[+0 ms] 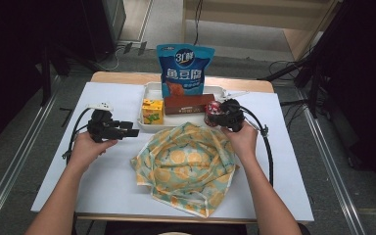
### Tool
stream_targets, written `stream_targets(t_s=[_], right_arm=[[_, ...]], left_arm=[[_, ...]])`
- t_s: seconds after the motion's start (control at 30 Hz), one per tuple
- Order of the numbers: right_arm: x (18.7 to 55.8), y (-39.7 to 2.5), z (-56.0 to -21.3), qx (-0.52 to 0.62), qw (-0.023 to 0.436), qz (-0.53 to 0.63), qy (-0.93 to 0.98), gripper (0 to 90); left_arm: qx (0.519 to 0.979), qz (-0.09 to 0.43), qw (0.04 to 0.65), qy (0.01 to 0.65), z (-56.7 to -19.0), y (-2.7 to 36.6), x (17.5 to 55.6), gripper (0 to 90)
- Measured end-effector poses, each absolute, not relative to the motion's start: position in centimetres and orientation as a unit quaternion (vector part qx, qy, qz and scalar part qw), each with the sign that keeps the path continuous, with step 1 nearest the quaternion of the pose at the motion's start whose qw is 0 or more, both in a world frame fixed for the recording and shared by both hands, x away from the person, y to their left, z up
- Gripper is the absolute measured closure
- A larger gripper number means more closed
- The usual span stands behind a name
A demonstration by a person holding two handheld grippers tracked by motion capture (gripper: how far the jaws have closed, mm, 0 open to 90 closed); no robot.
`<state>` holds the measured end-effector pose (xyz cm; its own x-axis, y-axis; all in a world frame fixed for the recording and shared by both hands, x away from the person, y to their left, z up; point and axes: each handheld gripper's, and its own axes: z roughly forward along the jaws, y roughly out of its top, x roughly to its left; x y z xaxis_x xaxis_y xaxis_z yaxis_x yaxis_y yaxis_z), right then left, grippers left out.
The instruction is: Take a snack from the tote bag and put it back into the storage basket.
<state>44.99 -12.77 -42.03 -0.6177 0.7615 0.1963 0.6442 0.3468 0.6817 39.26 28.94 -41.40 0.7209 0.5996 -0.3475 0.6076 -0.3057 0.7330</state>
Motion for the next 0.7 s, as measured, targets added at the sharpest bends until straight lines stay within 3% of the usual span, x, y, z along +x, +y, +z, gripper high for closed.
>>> stream_targets(t_s=[0.7], right_arm=[[44.89,-13.65,-42.03,0.434,0.079,0.378,0.814,90.0]], left_arm=[[0.808,-0.006,0.455,0.375,-41.44,28.89,39.45,43.3]])
